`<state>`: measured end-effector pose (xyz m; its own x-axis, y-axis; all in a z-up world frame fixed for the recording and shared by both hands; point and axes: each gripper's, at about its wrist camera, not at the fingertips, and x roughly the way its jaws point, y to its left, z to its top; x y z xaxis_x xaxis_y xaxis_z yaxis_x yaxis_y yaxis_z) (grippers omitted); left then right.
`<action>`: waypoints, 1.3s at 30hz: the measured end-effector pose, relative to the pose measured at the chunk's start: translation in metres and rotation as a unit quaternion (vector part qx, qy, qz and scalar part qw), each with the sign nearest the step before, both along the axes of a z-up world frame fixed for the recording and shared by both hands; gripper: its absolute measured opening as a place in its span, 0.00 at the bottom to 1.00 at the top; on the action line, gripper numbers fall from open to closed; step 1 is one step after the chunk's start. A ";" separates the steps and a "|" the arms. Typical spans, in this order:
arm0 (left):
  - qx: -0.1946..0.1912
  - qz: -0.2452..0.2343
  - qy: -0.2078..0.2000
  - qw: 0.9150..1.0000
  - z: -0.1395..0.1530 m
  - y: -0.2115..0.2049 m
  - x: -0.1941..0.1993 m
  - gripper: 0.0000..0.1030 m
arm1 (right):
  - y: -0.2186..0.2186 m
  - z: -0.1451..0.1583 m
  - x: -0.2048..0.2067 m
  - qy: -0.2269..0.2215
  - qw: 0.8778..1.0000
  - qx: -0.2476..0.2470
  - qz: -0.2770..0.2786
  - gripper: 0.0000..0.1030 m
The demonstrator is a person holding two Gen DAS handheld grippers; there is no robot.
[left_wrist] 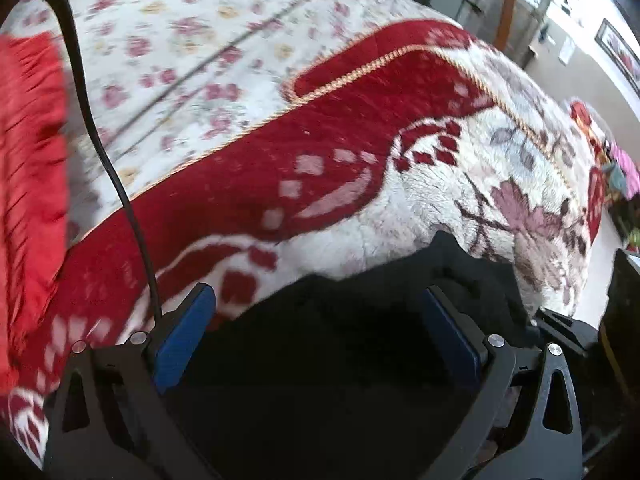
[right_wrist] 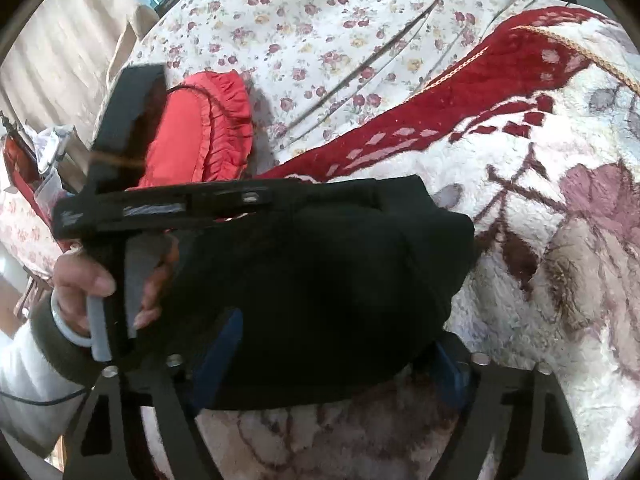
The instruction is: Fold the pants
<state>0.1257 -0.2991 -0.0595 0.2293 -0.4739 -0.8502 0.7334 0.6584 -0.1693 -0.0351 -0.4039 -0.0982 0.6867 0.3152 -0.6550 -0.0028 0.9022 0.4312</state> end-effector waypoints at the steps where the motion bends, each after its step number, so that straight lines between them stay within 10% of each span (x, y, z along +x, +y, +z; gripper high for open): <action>1: 0.004 -0.008 0.005 1.000 -0.005 -0.006 0.001 0.98 | -0.001 -0.001 0.001 -0.002 1.000 0.004 -0.002 0.62; 5: -0.006 -0.022 0.002 1.000 -0.016 -0.015 -0.006 0.70 | -0.007 -0.006 0.010 0.000 1.000 0.030 -0.007 0.18; 6: -0.018 -0.027 0.020 0.999 -0.017 -0.015 -0.006 0.49 | -0.007 -0.006 0.012 0.000 0.999 0.042 -0.002 0.14; 9: -0.027 -0.012 0.016 0.999 -0.006 -0.007 -0.009 0.33 | 0.004 0.014 0.012 -0.025 1.000 0.016 0.008 0.13; 18: -0.070 0.135 -0.028 0.988 0.072 0.149 -0.004 0.33 | 0.121 0.084 0.012 -0.118 0.976 -0.064 0.170 0.14; 21: -0.061 0.213 -0.022 0.975 0.069 0.226 -0.007 0.47 | 0.179 0.059 0.022 -0.062 0.962 -0.036 0.264 0.37; 24: -0.050 0.257 -0.008 0.965 0.056 0.270 -0.021 0.49 | 0.200 0.047 0.015 -0.033 0.948 -0.006 0.316 0.38; 39: -0.085 0.287 0.041 0.953 0.022 0.261 -0.077 0.69 | 0.140 0.042 0.040 0.008 0.982 -0.054 0.178 0.49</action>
